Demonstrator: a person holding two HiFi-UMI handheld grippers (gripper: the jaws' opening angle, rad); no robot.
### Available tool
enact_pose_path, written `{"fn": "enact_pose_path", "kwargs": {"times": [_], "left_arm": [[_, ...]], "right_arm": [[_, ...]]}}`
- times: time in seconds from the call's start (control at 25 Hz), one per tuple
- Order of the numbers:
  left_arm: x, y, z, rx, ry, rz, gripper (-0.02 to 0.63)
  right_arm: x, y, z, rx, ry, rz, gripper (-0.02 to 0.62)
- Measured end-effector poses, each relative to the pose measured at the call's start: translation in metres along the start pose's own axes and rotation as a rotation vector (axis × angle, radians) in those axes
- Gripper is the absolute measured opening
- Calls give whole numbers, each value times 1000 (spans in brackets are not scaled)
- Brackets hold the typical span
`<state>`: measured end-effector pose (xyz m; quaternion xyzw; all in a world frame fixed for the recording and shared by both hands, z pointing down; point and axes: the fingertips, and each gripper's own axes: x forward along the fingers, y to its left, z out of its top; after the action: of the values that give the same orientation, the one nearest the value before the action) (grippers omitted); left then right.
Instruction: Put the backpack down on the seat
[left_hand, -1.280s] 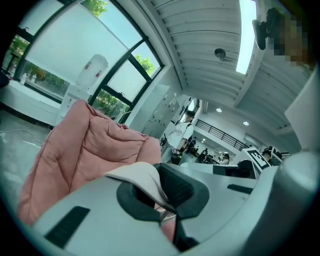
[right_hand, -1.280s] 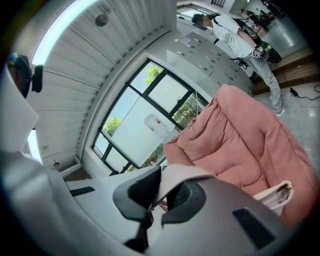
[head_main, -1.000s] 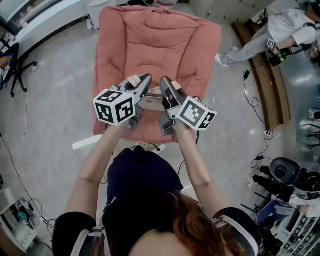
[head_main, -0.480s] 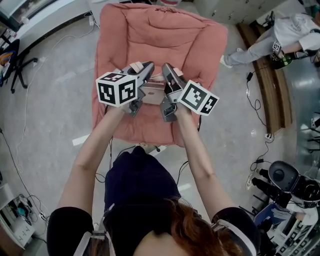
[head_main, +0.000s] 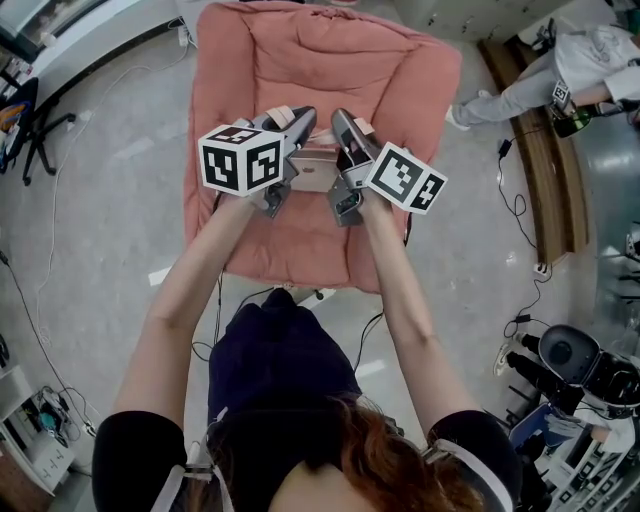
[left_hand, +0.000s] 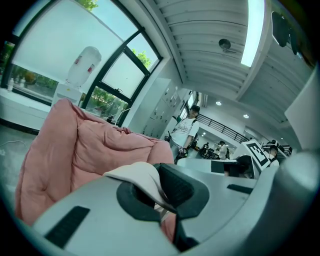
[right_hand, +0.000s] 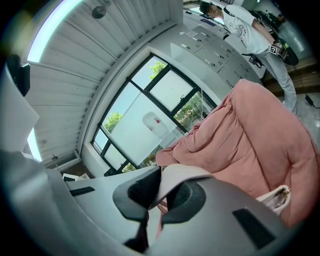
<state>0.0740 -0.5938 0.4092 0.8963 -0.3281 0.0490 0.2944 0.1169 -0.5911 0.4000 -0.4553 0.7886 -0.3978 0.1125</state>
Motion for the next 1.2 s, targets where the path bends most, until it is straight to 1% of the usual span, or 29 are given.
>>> {"fn": "enact_pose_path", "kwargs": {"times": [0.12, 0.32, 0.48, 0.64, 0.92, 1.2], "left_arm": [[3, 2, -10, -2, 13, 6, 18], [-1, 5, -27, -38, 27, 7, 18], [-10, -1, -38, -42, 33, 3, 18], [-22, -2, -50, -67, 27, -1, 18], [-47, -8, -77, -96, 35, -3, 18], [-85, -19, -108, -108, 65, -23, 18]], "right_arm": [[0, -5, -5, -3, 17, 2, 34], [-4, -7, -19, 5, 42, 4, 34], [-14, -2, -30, 10, 54, 10, 34], [-20, 2, -45, 19, 59, 10, 34], [-37, 8, -77, 49, 75, -8, 34], [-62, 22, -121, 88, 72, -47, 34]]}}
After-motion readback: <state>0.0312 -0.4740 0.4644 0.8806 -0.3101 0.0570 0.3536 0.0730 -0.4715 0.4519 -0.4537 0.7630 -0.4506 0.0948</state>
